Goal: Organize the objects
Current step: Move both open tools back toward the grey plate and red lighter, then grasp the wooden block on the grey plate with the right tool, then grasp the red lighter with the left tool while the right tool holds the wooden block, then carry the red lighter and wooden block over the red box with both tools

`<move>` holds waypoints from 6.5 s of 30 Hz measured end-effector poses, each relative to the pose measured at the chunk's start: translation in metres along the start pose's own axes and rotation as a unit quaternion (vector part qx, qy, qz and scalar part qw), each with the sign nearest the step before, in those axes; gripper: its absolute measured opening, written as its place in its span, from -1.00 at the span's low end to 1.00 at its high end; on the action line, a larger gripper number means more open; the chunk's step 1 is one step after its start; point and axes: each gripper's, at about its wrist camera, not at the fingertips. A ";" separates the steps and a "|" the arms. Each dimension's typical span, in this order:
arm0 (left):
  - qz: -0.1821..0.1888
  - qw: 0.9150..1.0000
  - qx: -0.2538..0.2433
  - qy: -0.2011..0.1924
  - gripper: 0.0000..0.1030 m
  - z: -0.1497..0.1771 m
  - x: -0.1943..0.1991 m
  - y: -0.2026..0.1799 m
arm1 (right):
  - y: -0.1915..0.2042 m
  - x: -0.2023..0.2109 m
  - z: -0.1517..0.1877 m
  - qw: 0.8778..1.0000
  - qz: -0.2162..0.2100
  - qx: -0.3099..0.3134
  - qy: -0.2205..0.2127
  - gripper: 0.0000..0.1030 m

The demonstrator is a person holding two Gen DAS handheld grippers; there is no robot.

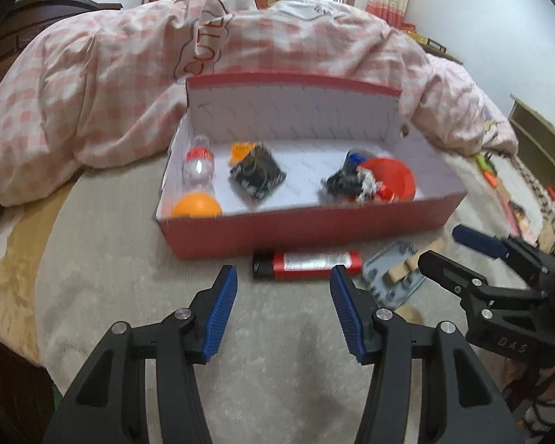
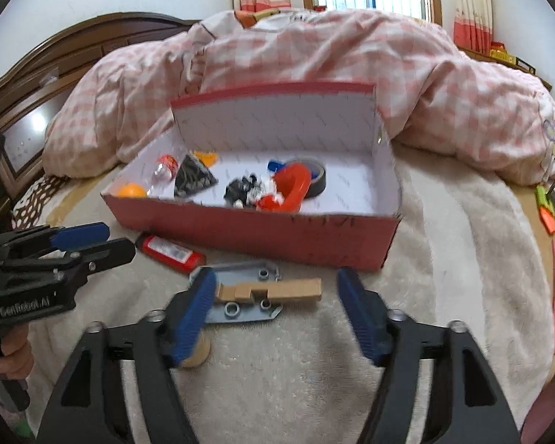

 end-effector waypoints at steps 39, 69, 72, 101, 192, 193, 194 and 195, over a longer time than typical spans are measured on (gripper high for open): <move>0.020 0.999 0.036 0.025 0.09 0.006 -0.022 0.001 | -0.006 -0.003 0.007 1.000 0.005 -0.028 0.005 0.52; -0.022 0.999 -0.016 0.031 0.61 0.000 -0.041 -0.019 | -0.008 -0.003 0.033 1.000 -0.005 -0.013 0.013 0.52; -0.016 0.999 -0.015 0.025 0.44 0.002 -0.036 -0.017 | -0.007 -0.003 0.033 1.000 -0.004 -0.012 0.013 0.52; -0.019 0.999 0.013 0.046 0.39 -0.018 -0.032 0.047 | -0.005 -0.004 0.034 1.000 -0.003 -0.012 0.011 0.53; -0.015 0.999 0.037 0.034 -0.63 -0.128 -0.117 -0.010 | 0.000 -0.011 -0.065 0.999 -0.010 0.029 -0.023 0.52; -0.018 0.999 0.033 0.031 -0.63 -0.127 -0.117 -0.010 | -0.001 -0.012 -0.066 0.999 -0.008 0.033 -0.021 0.52; -0.020 0.999 0.031 0.030 -0.63 -0.127 -0.116 -0.011 | -0.002 -0.013 -0.067 0.999 -0.006 0.036 -0.019 0.52; -0.021 0.999 0.031 0.030 -0.63 -0.127 -0.116 -0.012 | -0.003 -0.015 -0.069 0.999 -0.003 0.039 -0.017 0.52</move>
Point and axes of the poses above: each gripper's, at about its wrist camera, not at the fingertips, and x roughly against the way its jaws point, y to its left, z to its underside, and after that the axes turned 7 degrees about x, right-handed
